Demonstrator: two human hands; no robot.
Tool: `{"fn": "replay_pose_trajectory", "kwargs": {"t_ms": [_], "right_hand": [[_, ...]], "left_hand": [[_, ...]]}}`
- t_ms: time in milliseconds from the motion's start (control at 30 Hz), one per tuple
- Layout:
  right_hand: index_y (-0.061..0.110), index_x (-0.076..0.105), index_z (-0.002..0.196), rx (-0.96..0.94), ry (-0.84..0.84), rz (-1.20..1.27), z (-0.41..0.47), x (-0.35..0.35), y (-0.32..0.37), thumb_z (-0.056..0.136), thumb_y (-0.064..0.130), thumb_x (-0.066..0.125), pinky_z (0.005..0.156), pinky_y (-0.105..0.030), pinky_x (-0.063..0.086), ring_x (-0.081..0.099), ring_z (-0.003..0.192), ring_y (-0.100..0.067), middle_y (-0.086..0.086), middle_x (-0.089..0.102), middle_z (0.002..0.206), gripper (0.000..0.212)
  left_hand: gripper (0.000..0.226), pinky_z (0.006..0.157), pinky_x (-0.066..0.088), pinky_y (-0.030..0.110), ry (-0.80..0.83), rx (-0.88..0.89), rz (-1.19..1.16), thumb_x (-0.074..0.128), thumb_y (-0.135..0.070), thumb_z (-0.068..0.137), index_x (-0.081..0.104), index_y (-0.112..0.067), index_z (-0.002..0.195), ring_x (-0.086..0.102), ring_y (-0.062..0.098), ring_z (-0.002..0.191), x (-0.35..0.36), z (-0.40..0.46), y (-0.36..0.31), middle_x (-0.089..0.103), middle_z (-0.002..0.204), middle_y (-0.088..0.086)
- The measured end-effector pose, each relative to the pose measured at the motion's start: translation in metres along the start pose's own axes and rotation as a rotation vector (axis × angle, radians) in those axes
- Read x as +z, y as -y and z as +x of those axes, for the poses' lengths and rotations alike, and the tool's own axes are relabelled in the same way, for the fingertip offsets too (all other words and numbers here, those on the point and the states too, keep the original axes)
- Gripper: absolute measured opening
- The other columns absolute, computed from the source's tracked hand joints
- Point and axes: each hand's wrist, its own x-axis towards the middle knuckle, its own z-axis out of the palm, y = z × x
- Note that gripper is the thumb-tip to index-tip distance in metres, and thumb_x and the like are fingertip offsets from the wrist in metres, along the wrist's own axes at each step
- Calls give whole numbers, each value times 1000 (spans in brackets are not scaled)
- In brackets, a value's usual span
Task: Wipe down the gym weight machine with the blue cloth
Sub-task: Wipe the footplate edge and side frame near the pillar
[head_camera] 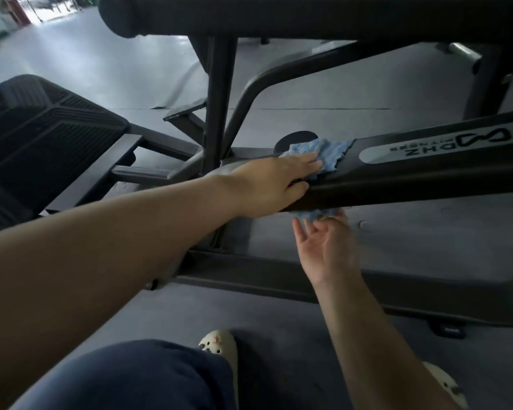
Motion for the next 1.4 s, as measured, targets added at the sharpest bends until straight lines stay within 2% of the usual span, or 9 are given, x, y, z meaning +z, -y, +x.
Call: {"fn": "replay_pose_trajectory", "kwargs": {"t_ms": [267,433,600,767,900,1033,1133,1300,1400], "right_hand": [[23,46,121,240,33,-49,2,25,-65,93,-6,24,108,-42,33,52,115,-23,-3,60,102,46],[14,44,131,239,101,33,8,19,-66,94,-1,33,100,-41,39,54,113,-24,-7,62,109,41],[18,56,122,172,120,83,10,10,-63,69,-1,50,100,-42,42,60,109,-20,-5,68,112,57],[20,53,125,191,112,15,15,9,-82,83,-16,26,102,-43,39,57,113,-19,-4,63,121,61],[21,53,123,226,120,-63,17,17,-100,86,-14,25,101,-41,37,55,114,-18,-2,61,124,59],[24,56,115,292,127,-195,19,23,-134,89,-13,28,102,-38,34,54,117,-15,4,63,116,53],[24,51,126,303,87,-358,24,28,-156,84,-20,22,103,-36,33,50,120,-15,3,58,124,67],[31,58,101,217,105,-532,31,26,-161,89,-14,29,103,-31,38,56,97,-4,11,62,101,55],[29,56,121,178,160,-519,30,19,-163,90,-12,33,105,-29,38,55,112,-6,8,62,119,56]], "left_hand": [[49,115,15,22,-106,-203,-8,45,-17,95,37,-26,143,27,9,140,12,-54,72,28,151,-13],[40,109,18,18,-176,-215,-7,43,-24,97,47,-22,137,33,10,136,12,-52,68,37,147,-10],[38,104,14,11,-207,-159,-34,41,-24,98,49,-22,136,32,7,136,13,-45,69,39,146,-12],[41,105,17,10,-259,-190,-97,42,-19,97,45,-20,138,35,9,134,24,-56,83,41,146,-7],[38,103,21,10,-296,-238,-129,41,-19,97,49,-16,134,39,9,131,30,-67,103,45,142,-8],[35,88,32,15,-320,-461,-330,39,-15,99,53,-23,129,50,10,105,47,-92,129,49,121,-16],[28,74,35,24,-335,-567,-437,38,-14,99,56,-23,118,49,12,82,68,-101,148,53,101,-3],[26,72,37,26,-408,-628,-640,37,-17,99,53,-35,90,48,11,84,84,-105,160,53,90,-7],[25,78,40,21,-461,-563,-680,36,-18,99,55,-34,97,49,7,92,79,-103,160,54,97,-13]]}}
